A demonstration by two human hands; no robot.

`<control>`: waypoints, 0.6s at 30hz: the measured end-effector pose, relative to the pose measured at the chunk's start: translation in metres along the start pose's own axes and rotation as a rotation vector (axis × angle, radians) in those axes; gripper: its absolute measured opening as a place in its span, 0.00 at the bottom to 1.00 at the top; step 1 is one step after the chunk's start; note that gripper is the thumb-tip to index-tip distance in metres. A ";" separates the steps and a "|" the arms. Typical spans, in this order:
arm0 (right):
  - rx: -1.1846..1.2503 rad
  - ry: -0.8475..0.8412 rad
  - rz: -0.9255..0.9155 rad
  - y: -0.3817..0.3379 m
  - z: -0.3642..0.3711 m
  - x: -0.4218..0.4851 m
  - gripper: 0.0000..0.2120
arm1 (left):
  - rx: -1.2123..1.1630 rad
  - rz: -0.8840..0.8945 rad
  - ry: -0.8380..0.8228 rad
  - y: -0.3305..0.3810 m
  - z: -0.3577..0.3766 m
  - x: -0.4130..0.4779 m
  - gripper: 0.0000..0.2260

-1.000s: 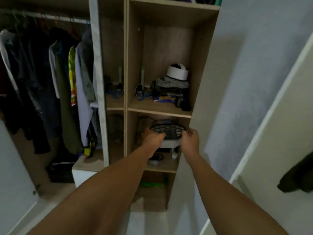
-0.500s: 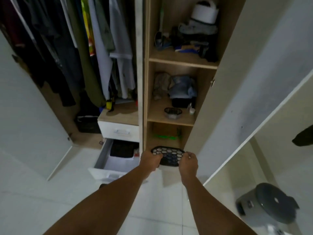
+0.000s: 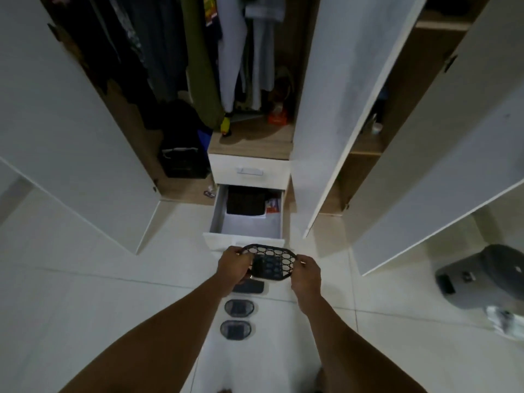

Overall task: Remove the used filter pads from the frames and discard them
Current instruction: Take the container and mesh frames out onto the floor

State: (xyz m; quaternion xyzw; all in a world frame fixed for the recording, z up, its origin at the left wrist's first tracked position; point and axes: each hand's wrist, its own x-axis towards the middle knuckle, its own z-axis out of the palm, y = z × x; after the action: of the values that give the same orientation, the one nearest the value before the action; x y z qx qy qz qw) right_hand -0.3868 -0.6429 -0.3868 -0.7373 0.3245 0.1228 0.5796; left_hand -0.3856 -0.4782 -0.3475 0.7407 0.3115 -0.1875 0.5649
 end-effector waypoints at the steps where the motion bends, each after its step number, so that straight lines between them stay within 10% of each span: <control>1: 0.000 0.000 0.012 0.008 0.013 -0.005 0.09 | 0.004 0.006 -0.012 -0.009 -0.012 0.004 0.03; 18: -0.126 -0.065 0.281 0.262 0.130 0.043 0.14 | 0.046 -0.291 -0.052 -0.265 -0.008 0.113 0.06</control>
State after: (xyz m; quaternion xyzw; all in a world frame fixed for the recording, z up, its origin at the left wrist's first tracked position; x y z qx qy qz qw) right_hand -0.4917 -0.5662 -0.6522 -0.7153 0.3970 0.2467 0.5194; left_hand -0.4811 -0.3982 -0.6071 0.6953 0.3964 -0.2938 0.5225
